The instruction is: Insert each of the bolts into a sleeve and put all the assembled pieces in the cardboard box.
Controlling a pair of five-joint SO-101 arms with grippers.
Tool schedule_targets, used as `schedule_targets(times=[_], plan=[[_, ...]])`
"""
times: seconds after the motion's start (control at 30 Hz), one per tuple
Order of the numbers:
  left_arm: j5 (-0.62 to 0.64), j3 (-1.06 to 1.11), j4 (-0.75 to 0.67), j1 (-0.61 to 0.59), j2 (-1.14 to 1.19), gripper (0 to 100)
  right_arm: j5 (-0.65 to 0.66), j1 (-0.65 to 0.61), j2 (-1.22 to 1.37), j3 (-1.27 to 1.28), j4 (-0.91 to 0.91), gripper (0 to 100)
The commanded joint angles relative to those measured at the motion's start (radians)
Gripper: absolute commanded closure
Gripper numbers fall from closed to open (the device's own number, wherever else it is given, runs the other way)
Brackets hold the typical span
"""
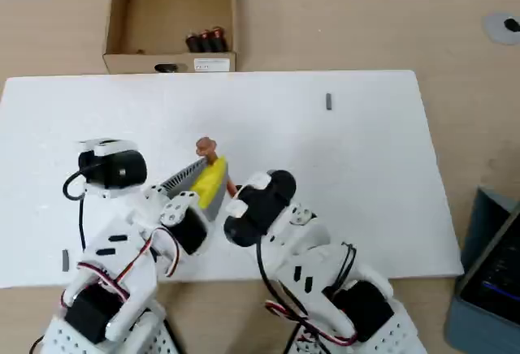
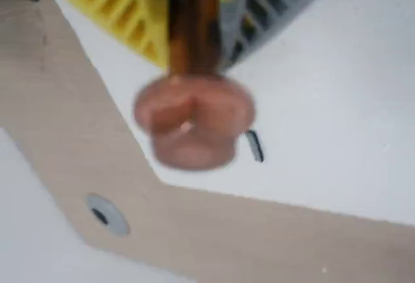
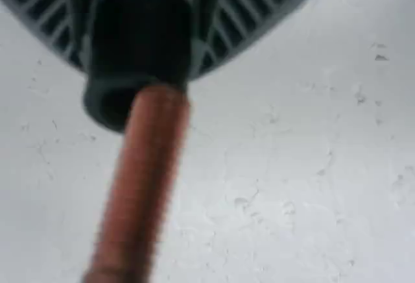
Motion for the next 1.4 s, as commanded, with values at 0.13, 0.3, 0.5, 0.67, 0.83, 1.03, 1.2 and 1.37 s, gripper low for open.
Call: schedule_targets(times=[0.13,0.3,0.5,0.67,0.83,1.03,1.2,1.37], plan=[[0.008,0.046,-0.078,-0.002,-0.002,100,0.0,-0.016,-0.127,-0.048,-0.028,98.9],[0.008,0.044,-0.078,0.006,-0.002,100,0.0,-0.016,-0.127,-0.048,-0.028,98.9],[0.008,0.054,-0.086,-0.003,-0.002,100,0.0,-0.016,-0.127,-0.048,-0.026,98.9],[0.008,0.075,-0.087,-0.003,-0.002,100,0.0,-0.016,-0.127,-0.044,-0.026,98.9],[0.008,0.064,-0.087,-0.003,-0.004,100,0.0,-0.016,-0.127,-0.042,-0.025,98.9],[0.049,0.064,-0.08,0.005,-0.004,100,0.0,-0.016,-0.127,-0.042,-0.026,98.9],[0.064,0.035,0.006,0.034,-0.004,100,0.0,-0.016,-0.127,-0.042,-0.026,98.9],[0.064,-0.037,0.187,0.115,-0.004,100,0.0,-0.016,-0.127,-0.042,-0.026,98.9]])
